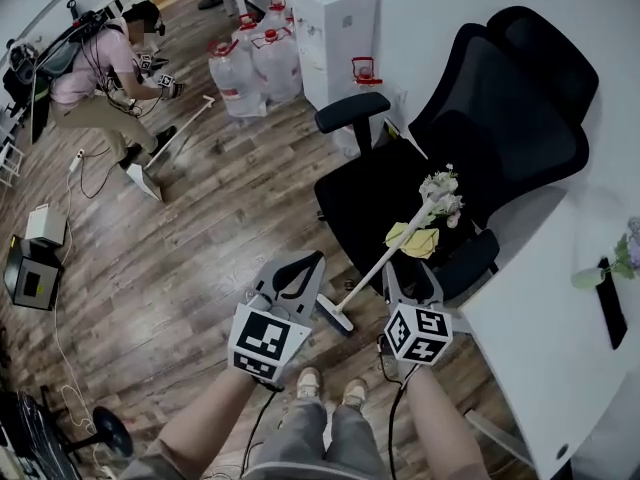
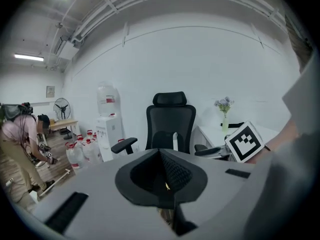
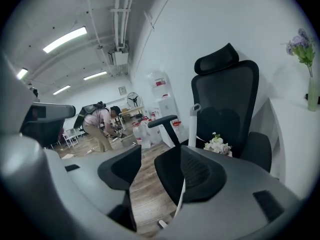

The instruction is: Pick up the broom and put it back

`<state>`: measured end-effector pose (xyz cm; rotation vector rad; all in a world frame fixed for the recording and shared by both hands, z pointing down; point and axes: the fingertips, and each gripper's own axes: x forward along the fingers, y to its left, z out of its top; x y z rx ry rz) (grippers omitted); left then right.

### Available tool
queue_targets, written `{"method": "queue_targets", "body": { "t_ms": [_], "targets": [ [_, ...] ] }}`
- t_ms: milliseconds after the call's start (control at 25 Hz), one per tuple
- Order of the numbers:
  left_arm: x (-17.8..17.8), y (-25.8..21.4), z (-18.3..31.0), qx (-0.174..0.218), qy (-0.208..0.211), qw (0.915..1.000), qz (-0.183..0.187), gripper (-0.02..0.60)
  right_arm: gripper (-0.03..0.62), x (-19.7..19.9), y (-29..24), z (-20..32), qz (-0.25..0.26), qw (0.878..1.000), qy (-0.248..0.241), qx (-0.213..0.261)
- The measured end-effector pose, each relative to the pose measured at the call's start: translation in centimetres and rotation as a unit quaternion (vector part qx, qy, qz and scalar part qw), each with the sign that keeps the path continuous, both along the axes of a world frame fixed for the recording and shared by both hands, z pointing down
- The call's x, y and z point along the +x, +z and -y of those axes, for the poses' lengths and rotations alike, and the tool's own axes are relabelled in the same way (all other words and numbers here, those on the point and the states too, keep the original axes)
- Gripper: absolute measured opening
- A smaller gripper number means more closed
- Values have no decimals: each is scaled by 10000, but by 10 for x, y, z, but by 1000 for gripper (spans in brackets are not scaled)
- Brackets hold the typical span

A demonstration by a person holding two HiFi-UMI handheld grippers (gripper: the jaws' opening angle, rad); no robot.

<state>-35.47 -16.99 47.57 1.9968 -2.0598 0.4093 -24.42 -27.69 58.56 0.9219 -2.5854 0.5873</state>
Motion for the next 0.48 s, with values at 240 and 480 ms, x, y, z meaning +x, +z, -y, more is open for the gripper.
{"method": "queue_targets", "body": {
  "t_ms": [240,480],
  "targets": [
    [-15,77,8,-181,-213,9994,-202,15,247,-10,79,23,-203,9998,71,-45],
    [-17,145,14,-350,-232,9990,-155,15,247,-10,147,46,-296,9992,266,10]
  ]
}}
